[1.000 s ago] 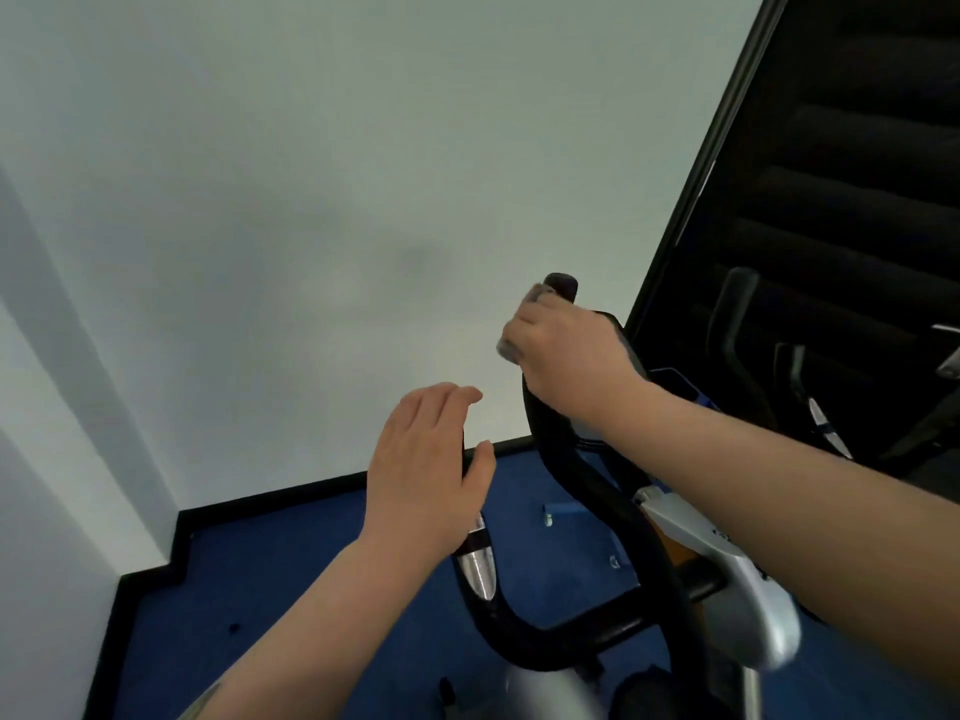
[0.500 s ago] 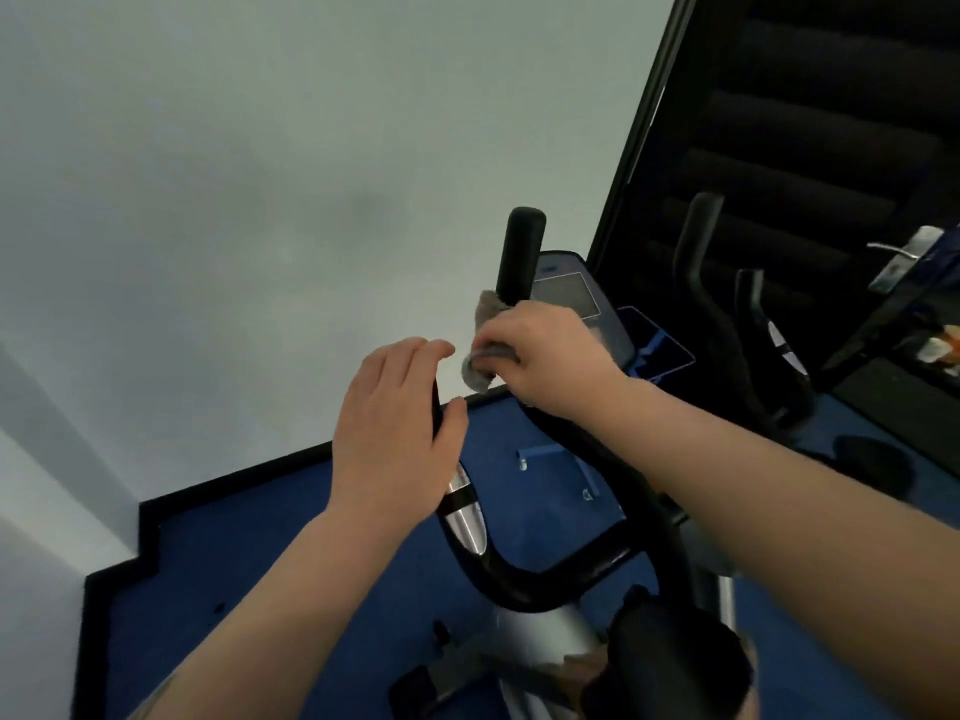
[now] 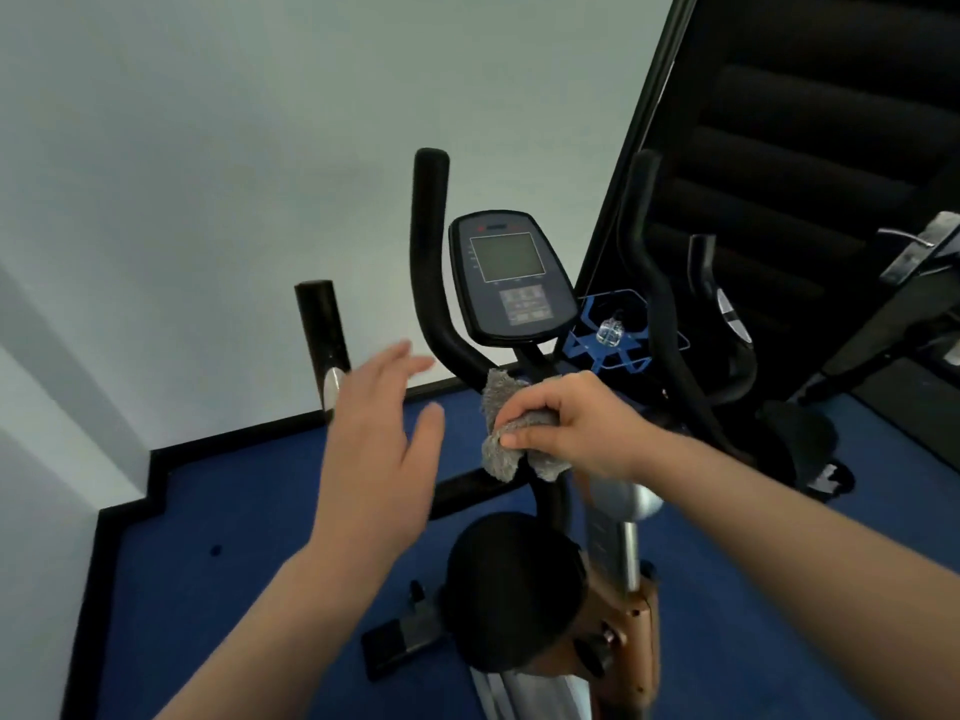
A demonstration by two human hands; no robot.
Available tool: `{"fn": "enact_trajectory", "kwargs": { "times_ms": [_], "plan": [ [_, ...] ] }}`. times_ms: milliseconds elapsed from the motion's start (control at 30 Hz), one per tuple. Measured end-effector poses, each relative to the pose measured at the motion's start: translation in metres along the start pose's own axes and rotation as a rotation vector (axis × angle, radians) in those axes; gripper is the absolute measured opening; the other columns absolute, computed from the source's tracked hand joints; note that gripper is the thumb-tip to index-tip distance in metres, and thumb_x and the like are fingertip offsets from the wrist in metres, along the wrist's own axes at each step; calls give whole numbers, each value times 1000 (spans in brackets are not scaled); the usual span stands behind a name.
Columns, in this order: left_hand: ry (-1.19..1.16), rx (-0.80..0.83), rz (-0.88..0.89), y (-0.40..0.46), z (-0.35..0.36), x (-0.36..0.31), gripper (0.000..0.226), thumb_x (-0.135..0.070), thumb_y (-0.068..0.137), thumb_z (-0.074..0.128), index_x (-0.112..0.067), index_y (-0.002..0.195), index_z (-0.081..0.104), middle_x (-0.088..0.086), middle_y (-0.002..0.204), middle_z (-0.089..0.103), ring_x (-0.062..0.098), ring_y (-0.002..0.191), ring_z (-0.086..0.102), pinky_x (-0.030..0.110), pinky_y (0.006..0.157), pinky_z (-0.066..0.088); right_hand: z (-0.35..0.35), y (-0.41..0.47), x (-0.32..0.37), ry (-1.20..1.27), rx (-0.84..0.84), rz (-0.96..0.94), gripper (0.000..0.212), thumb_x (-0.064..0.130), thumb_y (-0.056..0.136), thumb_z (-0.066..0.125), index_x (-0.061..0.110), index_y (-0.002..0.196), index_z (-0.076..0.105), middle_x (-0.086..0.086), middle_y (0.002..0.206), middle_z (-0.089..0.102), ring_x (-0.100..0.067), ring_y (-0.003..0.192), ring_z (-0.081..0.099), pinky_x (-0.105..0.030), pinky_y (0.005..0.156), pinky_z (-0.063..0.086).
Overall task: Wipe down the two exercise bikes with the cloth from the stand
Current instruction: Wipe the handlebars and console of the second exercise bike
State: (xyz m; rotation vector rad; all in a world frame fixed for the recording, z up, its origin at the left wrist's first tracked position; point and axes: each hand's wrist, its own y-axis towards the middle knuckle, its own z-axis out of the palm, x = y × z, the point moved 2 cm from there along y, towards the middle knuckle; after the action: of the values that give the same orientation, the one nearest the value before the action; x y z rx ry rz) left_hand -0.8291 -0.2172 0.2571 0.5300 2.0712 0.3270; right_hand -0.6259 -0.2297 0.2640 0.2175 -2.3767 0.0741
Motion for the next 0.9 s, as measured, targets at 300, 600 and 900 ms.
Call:
{"fn": "enact_trajectory", "kwargs": {
  "times_ms": [300,600,900],
  "plan": [
    [17,150,-129,-61,41,-24,29,-34,91,45,-32,119,53,-23,116,51,-7,110,41,10,87,30,57,-93,-28,533,-390,54,18,1,80,70,18,85,74,3,87,75,-7,87,69,-16,78,50],
    [151,105,-157,-64,41,-22,27,-32,94,45,-28,119,55,-18,113,54,-4,106,42,18,90,30,2,-86,-43,528,-792,193,10,24,84,69,25,93,71,7,95,70,-4,89,65,-23,83,52],
    [148,105,-163,-65,42,-22,25,-33,92,44,-29,114,57,-21,108,53,-6,101,41,18,87,30,27,-54,-31,-45,-626,163,15,24,87,64,21,99,73,8,89,53,1,76,51,-18,71,46]
  ]
}}
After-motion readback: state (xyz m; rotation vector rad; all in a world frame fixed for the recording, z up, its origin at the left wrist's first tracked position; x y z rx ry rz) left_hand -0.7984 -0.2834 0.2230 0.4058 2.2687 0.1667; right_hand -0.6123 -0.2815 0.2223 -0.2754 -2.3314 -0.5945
